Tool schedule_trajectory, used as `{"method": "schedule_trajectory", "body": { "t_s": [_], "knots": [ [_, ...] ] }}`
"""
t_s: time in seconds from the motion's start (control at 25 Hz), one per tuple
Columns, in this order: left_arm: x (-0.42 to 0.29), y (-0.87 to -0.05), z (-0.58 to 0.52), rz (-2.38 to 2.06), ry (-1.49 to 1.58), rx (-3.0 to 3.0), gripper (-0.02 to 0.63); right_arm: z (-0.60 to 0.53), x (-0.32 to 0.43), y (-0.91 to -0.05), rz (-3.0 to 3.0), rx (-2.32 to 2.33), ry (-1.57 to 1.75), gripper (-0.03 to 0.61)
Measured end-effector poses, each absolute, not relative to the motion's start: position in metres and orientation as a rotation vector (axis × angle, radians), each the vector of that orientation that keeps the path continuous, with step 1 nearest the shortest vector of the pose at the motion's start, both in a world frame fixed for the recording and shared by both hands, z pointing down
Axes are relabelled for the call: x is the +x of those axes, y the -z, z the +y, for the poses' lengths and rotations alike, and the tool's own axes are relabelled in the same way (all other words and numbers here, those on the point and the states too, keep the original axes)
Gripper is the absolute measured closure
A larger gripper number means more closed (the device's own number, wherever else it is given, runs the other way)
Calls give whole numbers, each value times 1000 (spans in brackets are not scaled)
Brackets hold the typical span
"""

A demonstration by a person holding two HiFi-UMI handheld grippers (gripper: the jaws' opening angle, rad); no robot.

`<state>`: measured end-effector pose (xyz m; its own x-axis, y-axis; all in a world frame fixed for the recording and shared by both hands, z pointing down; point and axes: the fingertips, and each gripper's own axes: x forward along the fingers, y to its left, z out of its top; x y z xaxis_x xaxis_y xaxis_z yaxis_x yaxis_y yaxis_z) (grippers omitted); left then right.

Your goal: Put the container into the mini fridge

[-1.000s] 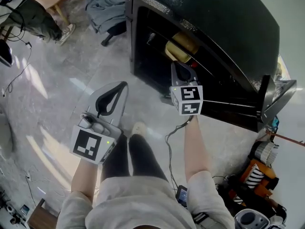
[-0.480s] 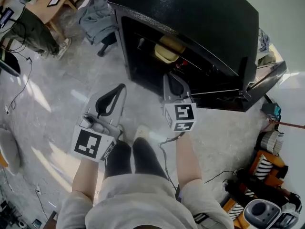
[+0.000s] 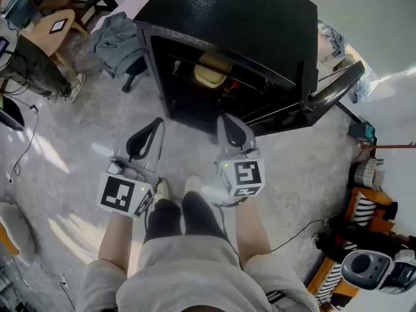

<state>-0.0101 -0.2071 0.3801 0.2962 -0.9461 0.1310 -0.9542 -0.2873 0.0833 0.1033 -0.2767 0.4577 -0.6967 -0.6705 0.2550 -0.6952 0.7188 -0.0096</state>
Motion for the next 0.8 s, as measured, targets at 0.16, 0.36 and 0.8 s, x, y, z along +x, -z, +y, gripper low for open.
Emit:
{"method": "schedule_trajectory", "body": {
  "t_s": [0.16, 0.36, 0.8],
  "knots": [
    [-6, -368, -202, -1752, -86, 2451, 611, -260, 112, -434, -2696, 1140, -140, 578],
    [1, -352, -184, -1726, -82, 2466, 611, -231, 124, -407, -2704, 1184, -135, 578],
    [3, -324, -153, -1686, -67, 2532, 611, -186, 125, -361, -2715, 1243, -51, 578]
  ]
}}
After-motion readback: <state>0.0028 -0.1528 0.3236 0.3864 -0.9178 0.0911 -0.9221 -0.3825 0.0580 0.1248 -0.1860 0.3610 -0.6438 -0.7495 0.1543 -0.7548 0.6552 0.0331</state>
